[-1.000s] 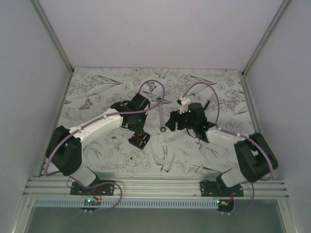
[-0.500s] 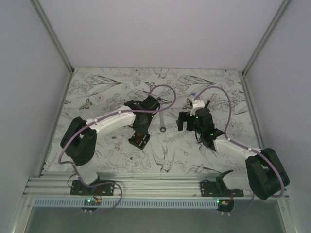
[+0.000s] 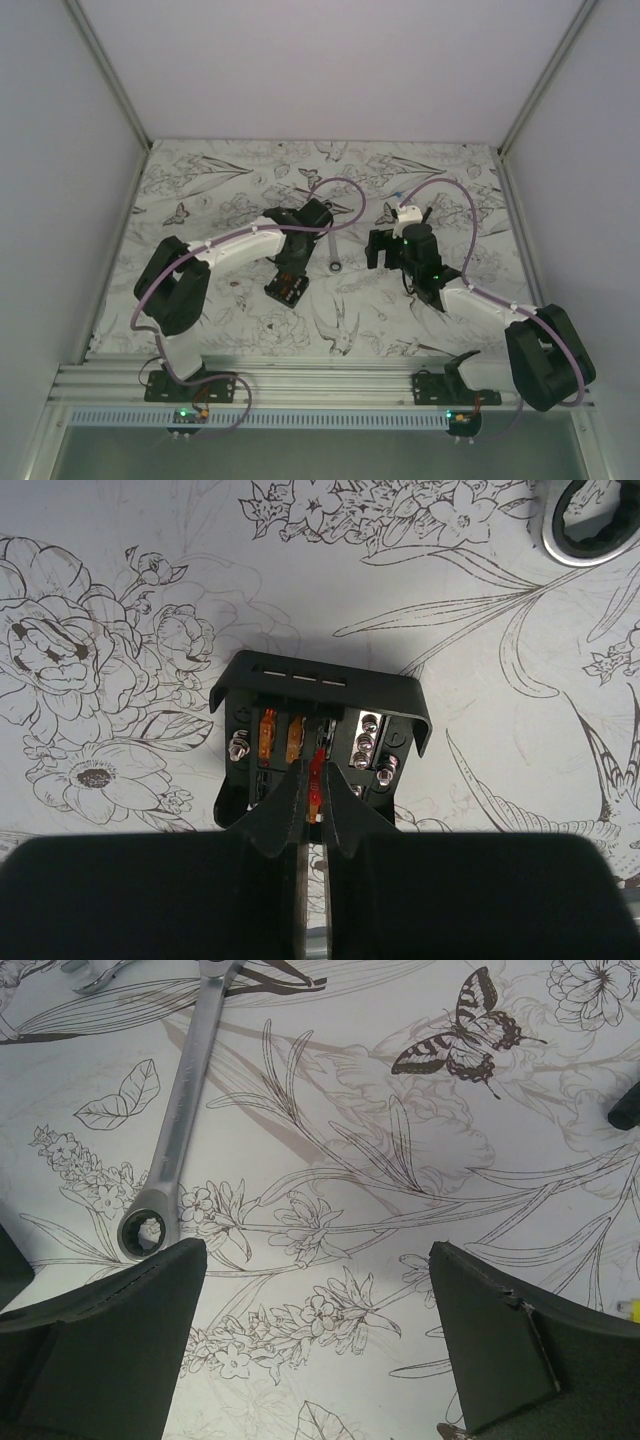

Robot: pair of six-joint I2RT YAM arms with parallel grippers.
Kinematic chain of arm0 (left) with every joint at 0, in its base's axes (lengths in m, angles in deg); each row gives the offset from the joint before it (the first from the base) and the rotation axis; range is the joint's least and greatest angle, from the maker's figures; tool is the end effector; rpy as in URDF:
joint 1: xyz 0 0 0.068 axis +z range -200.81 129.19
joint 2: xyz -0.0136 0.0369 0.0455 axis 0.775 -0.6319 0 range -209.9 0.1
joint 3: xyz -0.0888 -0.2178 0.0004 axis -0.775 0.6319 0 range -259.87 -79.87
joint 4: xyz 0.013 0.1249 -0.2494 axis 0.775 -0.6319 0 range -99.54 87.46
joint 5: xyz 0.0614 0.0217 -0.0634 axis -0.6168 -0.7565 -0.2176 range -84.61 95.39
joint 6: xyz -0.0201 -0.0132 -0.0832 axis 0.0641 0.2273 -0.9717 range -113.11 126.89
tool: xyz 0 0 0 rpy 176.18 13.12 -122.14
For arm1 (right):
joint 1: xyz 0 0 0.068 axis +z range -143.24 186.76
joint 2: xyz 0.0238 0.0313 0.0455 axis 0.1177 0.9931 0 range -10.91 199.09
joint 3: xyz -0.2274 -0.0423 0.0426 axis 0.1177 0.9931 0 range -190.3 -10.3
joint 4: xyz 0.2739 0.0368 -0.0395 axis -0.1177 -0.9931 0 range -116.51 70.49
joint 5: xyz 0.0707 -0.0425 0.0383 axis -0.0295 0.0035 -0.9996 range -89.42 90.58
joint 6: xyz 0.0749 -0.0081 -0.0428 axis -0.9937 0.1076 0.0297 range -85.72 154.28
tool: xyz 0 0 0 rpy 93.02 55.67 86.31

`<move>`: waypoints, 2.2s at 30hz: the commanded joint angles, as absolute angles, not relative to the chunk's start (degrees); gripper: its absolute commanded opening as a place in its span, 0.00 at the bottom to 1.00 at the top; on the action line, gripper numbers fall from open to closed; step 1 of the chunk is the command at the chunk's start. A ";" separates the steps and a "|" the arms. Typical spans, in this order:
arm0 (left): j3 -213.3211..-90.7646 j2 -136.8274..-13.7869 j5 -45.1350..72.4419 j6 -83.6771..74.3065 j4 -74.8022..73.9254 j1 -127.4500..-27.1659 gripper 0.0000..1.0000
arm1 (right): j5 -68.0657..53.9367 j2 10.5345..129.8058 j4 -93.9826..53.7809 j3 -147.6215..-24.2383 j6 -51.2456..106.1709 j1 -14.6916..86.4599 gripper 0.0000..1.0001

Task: Snap on the fuse box
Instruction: Install the fuse at the fuse box base.

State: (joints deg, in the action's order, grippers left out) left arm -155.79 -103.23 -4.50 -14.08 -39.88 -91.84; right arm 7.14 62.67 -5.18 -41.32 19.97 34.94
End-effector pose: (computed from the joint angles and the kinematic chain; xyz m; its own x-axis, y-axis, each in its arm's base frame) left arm 0.3085 -0.2510 0.1290 -0.8488 0.2712 -0.4538 0.3080 0.9514 -0.0077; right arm 0.2893 0.1451 0.1240 -0.4980 0.0117 -0.8671 -0.2655 0.9498 0.1653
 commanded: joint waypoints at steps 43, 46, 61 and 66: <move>-147.43 -101.80 -5.46 -10.91 -30.66 -92.24 0.00 | 5.94 63.15 -3.56 -41.72 20.38 34.25 1.00; -147.11 -101.39 -5.68 -10.72 -29.99 -92.22 0.00 | 5.78 63.18 -3.59 -41.76 20.35 34.27 1.00; -146.75 -101.04 -5.47 -10.28 -28.75 -92.21 0.00 | 5.17 63.63 -3.53 -41.92 20.39 34.27 1.00; -146.66 -100.14 -5.31 -10.08 -28.90 -92.24 0.00 | 5.06 63.80 -3.62 -42.08 20.52 34.27 1.00</move>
State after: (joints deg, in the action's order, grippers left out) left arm -148.36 -100.76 -5.13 -11.02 -29.02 -92.06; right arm 5.51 63.44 -5.16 -41.32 20.15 34.68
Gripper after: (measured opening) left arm 0.065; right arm 0.995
